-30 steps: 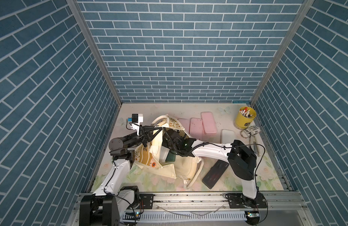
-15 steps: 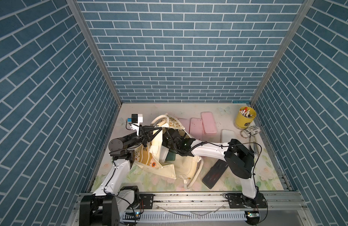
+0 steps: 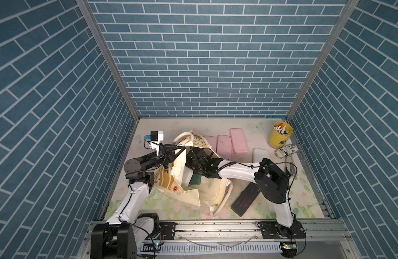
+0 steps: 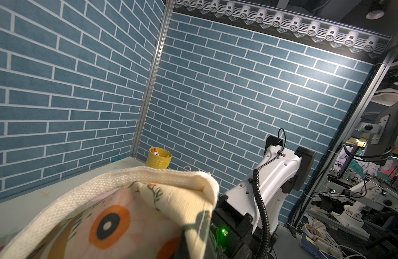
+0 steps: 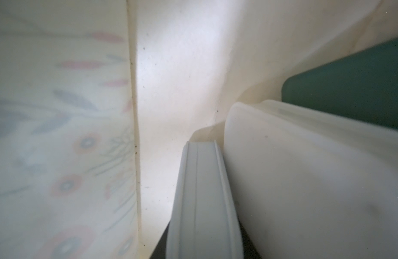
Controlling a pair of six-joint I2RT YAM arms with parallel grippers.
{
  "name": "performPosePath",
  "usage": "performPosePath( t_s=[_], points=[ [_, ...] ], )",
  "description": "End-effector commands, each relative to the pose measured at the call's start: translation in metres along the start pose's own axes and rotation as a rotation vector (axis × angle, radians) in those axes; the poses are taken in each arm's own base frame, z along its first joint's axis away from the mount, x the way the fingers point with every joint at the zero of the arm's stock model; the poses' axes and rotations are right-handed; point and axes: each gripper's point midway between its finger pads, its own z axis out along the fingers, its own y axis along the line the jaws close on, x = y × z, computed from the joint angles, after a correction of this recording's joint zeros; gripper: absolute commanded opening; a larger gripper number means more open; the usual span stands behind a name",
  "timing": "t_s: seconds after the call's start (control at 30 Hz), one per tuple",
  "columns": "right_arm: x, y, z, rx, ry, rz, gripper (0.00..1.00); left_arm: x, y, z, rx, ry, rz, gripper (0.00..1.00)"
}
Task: Take out the pencil case from the canvas bag
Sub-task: Pick up the pencil case from the canvas bag.
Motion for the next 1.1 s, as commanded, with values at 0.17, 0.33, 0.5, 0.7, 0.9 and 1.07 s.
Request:
performPosePath(
  t_s=[0.17, 0.33, 0.5, 0.7, 0.9, 1.07],
  points=[
    [-0.024, -0.008, -0.018, 0.026, -0.087, -0.028, 0.25, -0.015, -0.004, 0.0, -0.073, -0.033, 0.138, 0.0],
    [-0.029, -0.002, -0.029, 0.016, -0.111, -0.065, 0.22, -0.01, 0.006, -0.004, -0.163, -0.01, 0.153, 0.0],
    [-0.032, 0.009, -0.039, -0.011, -0.131, -0.117, 0.19, -0.005, 0.02, -0.009, -0.263, 0.018, 0.145, 0.0],
    [-0.036, 0.029, -0.061, -0.043, -0.199, -0.233, 0.17, -0.001, 0.035, -0.016, -0.371, 0.044, 0.138, 0.01],
    [-0.043, 0.044, -0.079, -0.078, -0.269, -0.321, 0.14, 0.0, 0.039, -0.017, -0.388, 0.046, 0.126, 0.01],
    [-0.047, 0.05, -0.094, -0.131, -0.313, -0.378, 0.11, 0.002, 0.045, -0.021, -0.44, 0.06, 0.122, 0.01]
  ],
)
